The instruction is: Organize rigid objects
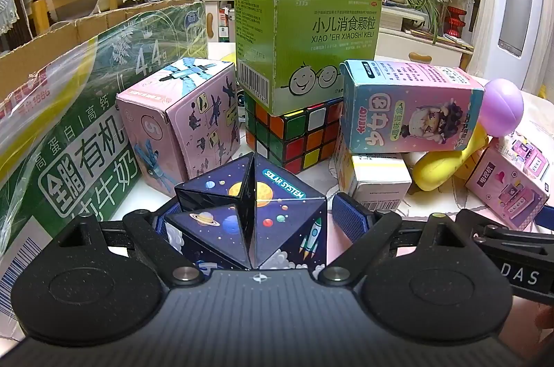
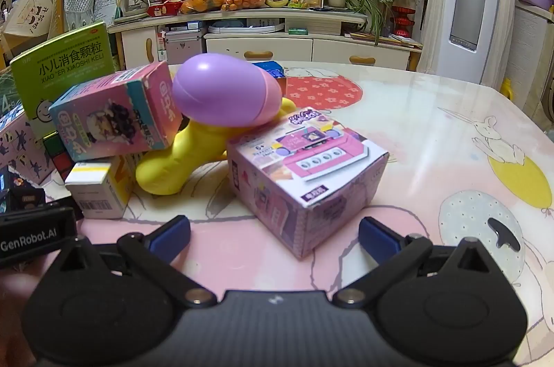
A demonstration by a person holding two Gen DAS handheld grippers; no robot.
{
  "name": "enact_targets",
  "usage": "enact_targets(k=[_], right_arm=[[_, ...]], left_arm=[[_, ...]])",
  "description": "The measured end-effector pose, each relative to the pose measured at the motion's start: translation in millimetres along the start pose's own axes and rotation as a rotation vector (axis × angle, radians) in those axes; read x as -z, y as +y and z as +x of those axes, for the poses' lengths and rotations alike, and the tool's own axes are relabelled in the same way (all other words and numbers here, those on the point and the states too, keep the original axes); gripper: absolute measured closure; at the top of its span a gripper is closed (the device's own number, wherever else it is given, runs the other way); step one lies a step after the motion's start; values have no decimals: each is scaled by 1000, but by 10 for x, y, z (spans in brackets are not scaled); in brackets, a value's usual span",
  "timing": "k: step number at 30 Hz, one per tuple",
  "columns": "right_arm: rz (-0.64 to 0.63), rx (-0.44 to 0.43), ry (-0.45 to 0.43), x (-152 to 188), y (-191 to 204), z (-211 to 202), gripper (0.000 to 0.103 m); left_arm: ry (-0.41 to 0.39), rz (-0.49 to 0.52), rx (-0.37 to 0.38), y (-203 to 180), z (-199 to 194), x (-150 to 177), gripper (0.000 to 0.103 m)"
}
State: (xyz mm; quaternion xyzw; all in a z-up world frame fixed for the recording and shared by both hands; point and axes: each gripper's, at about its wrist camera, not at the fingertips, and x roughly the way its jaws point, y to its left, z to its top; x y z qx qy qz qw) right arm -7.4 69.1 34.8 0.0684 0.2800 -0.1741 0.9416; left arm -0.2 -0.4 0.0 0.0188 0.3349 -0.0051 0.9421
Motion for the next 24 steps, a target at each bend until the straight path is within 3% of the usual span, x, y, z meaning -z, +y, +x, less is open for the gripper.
enact_targets(k=[9,15,24], right_arm=[[46,62,-24,90,-73,-209,1],[64,49,-110,170,-127,-531,1],[33,25,-168,69,218,-979,1]], left_arm=[[36,24,31,8,-220,80,0],[7,49,54,172,-439,89,0],[-62,62,42,523,-826,-45,0]])
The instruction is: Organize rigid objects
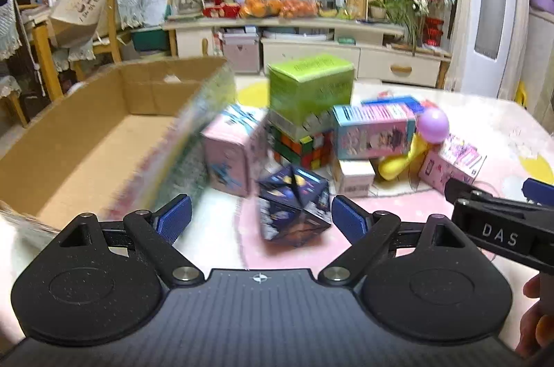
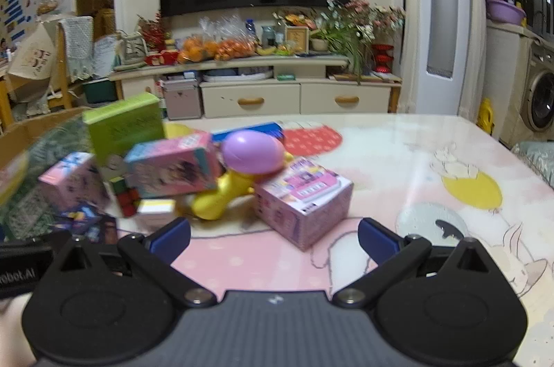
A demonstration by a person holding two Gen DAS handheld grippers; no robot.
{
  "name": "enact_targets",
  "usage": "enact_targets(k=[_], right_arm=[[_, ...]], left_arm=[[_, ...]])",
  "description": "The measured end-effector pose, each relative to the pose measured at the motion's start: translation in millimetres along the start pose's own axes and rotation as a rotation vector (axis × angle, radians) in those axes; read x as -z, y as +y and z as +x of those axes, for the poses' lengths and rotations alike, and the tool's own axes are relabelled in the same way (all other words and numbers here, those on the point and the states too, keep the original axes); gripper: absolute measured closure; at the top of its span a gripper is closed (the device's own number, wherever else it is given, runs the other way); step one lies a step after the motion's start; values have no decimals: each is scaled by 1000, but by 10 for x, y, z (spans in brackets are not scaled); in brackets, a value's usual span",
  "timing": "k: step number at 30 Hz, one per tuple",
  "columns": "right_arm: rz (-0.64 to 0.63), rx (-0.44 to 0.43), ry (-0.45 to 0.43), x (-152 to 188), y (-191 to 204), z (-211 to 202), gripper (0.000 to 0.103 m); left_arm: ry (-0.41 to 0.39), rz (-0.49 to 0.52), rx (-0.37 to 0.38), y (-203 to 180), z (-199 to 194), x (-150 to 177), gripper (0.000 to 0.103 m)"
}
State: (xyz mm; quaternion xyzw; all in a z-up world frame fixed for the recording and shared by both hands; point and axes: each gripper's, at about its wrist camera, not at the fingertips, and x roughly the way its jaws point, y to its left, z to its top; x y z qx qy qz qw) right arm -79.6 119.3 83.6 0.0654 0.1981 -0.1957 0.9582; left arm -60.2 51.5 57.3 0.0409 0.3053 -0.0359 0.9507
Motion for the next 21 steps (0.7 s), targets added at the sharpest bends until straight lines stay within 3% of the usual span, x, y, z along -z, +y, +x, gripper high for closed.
enact_targets(k=[11,21], right_arm=[[-60,-129,-46,-124,548,-559,1],[-137,-249,-100,-220,1142,-1016,1]], left_arm=[[-83,21,-106,551,-390,-83,0],[-124,-38,-205,889,-651,-7,0]])
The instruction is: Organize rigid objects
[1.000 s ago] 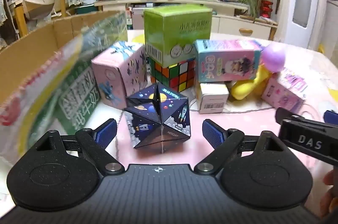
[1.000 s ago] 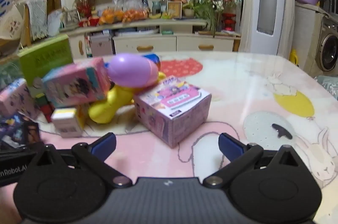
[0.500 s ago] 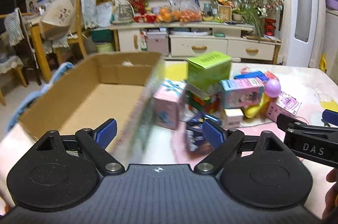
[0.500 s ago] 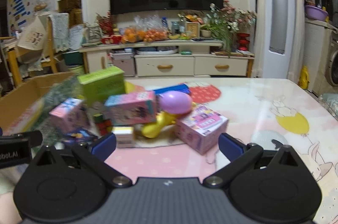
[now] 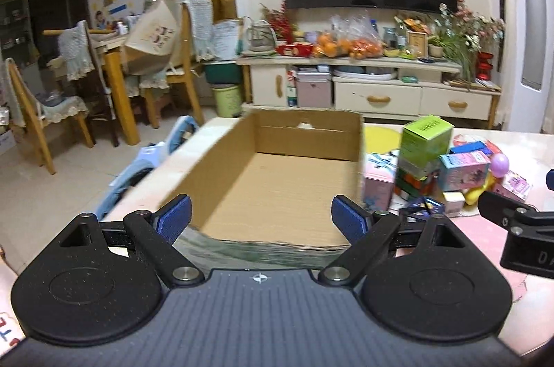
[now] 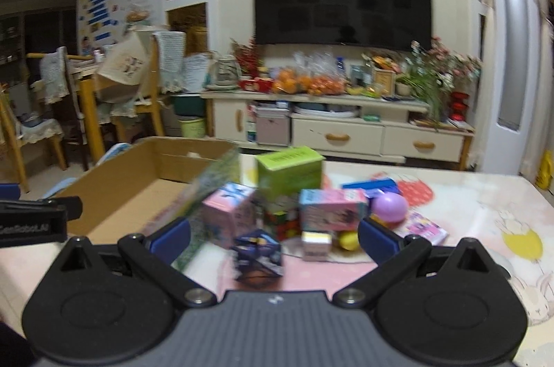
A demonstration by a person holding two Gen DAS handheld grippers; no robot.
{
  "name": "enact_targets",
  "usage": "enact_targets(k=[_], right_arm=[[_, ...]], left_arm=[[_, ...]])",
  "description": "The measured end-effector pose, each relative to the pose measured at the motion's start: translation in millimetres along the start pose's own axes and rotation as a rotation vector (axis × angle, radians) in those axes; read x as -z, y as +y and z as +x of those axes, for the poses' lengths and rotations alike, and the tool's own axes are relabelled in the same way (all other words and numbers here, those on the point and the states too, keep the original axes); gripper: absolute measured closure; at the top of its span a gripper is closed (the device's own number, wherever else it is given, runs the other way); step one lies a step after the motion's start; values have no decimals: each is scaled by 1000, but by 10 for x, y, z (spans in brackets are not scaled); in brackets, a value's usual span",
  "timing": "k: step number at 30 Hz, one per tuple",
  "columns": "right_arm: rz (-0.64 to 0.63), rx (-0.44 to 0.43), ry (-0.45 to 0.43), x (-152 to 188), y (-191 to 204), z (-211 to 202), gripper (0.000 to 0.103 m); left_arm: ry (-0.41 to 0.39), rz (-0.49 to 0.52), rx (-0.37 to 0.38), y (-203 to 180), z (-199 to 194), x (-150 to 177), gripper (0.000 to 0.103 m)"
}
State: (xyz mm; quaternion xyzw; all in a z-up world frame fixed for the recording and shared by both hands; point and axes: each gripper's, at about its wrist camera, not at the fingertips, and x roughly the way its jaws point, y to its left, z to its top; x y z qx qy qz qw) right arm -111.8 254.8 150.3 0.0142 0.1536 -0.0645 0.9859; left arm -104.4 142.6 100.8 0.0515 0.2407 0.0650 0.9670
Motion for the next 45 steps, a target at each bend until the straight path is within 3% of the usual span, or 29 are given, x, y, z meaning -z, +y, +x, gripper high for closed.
enact_targets(k=[10,20,45], right_arm=[[-76,-83,-46,-105,433,-216,1],[-113,-124,-109,-168,612,-408,1],[-65,-127,-135,38,441,-390,1]], left_arm=[[-32,-46,-59,-78,-244,97,0],[-57,-86,-89,-182,-266,97,0],[-53,-3,-36,-110,-272,158,0]])
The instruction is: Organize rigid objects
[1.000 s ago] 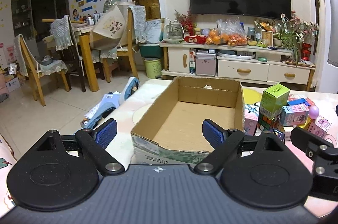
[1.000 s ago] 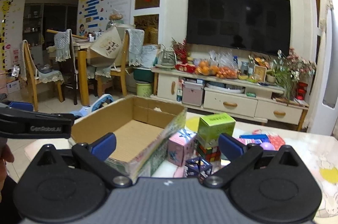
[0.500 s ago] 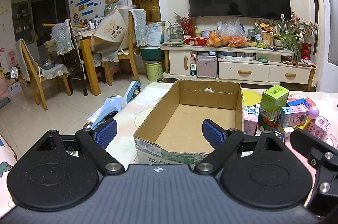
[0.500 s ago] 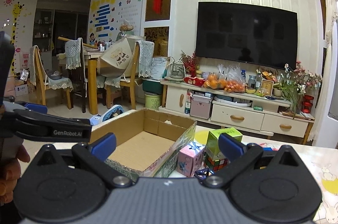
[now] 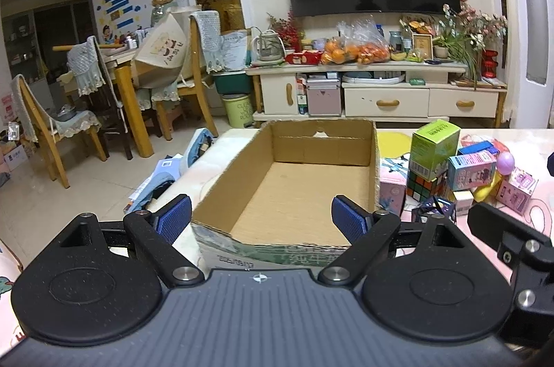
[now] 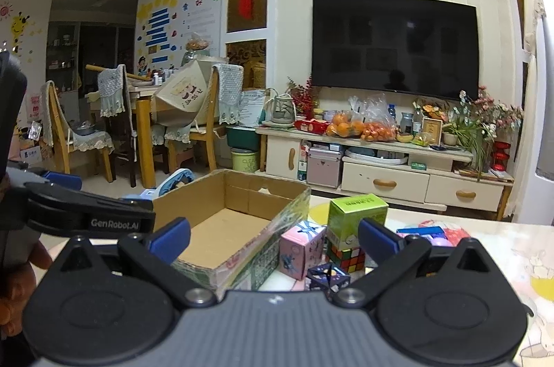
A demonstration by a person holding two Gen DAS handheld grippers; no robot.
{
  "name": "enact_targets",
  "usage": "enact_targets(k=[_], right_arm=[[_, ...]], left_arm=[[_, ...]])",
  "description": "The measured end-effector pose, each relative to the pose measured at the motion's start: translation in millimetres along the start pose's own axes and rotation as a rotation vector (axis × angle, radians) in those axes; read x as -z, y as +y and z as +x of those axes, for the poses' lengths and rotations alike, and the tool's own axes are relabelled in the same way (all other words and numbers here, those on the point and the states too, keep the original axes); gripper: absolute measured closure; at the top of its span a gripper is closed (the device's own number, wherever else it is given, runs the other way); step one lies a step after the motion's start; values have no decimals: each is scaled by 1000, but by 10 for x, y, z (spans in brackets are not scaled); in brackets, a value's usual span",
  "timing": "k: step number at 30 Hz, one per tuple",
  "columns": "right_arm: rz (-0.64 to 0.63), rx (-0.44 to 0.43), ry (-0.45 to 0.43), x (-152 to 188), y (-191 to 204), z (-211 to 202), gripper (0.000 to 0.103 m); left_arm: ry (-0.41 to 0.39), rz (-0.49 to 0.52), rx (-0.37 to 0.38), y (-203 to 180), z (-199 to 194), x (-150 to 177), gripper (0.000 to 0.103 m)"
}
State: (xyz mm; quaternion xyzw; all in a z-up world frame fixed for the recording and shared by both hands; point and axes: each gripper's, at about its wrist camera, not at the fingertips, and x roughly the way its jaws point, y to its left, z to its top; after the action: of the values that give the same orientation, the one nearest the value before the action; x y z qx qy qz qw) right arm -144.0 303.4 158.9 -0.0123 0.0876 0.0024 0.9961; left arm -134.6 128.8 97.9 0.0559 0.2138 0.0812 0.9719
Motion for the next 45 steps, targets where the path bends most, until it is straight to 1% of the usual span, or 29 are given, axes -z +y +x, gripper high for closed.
enact_targets(k=[5,11,17,19,24,27,30,33,36,41,45], right_arm=[[39,31,-5,75,-179,11,1],[79,107,12,196,-460,76,1],[113,173,44,355,-777,189,1],[120,207,56,419,-890,237,1],[151,289,107,574,-1302,385,1],[170,332,130,637,-1521,465,1],[180,359,148,693,-1692,564,1],[185,364,158,748,-1857,657,1],[161,370,178,781,-1990,814,1],[116,334,216,846,-2214,1035,1],[120,314,265,894,-2399,1230,1]], left_arm=[[6,14,33,38,-12,-15,0],[-6,34,99,9,-5,-36,0],[-3,92,180,-93,12,3,0],[-1,112,213,-146,7,24,0],[8,146,298,-259,-18,113,0],[30,154,325,-324,46,156,0],[87,159,346,-392,150,242,0],[123,181,337,-454,233,317,0],[142,183,335,-521,300,342,0],[157,184,339,-570,340,355,0],[188,187,339,-652,407,308,0]])
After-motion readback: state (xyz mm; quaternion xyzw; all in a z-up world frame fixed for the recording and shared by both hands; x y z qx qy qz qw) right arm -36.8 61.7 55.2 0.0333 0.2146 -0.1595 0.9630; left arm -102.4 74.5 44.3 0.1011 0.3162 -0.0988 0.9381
